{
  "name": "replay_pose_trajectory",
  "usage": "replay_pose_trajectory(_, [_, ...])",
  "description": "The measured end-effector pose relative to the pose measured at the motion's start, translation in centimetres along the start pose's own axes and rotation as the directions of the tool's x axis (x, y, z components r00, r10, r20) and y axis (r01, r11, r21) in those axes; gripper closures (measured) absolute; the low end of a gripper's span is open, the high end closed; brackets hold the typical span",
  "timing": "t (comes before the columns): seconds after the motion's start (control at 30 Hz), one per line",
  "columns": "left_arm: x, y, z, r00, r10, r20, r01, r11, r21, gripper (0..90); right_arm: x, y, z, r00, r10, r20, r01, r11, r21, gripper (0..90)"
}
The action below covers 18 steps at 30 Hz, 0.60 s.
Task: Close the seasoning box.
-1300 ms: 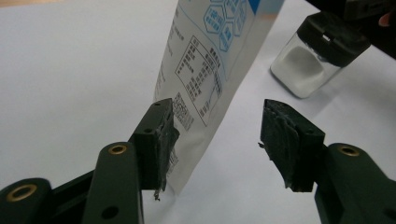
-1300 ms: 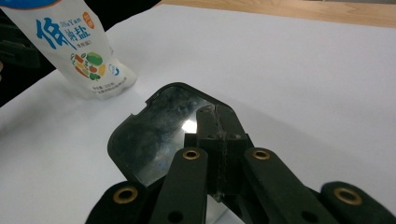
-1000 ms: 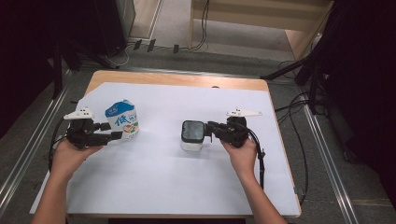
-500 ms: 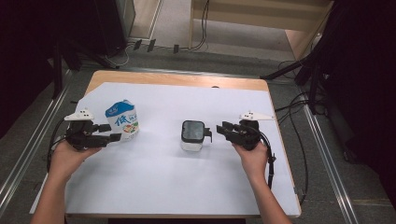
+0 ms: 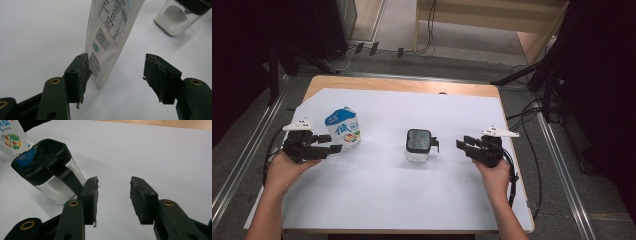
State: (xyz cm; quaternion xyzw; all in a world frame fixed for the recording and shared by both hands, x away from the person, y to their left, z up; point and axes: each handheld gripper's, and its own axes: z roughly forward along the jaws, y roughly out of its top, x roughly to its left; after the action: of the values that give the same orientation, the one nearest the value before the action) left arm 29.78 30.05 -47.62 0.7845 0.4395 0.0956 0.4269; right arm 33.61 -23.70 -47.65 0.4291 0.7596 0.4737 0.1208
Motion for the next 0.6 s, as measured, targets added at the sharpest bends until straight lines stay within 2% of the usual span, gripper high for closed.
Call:
replay_pose_trajectory(0.33, [0.1,-0.1,0.6,1.0,0.009,-0.001,-0.009,0.9996,0.027,37.7,-1.0,-1.0,-0.1,0.9997,0.013,0.023,-0.013,1.0,0.011,56.3])
replay_pose_trajectory(0.6, [0.1,-0.2,0.6,1.0,0.007,-0.003,-0.007,0.9996,0.026,37.6,-1.3,-1.3,-0.1,0.9991,0.033,0.026,-0.033,0.999,0.008,54.8])
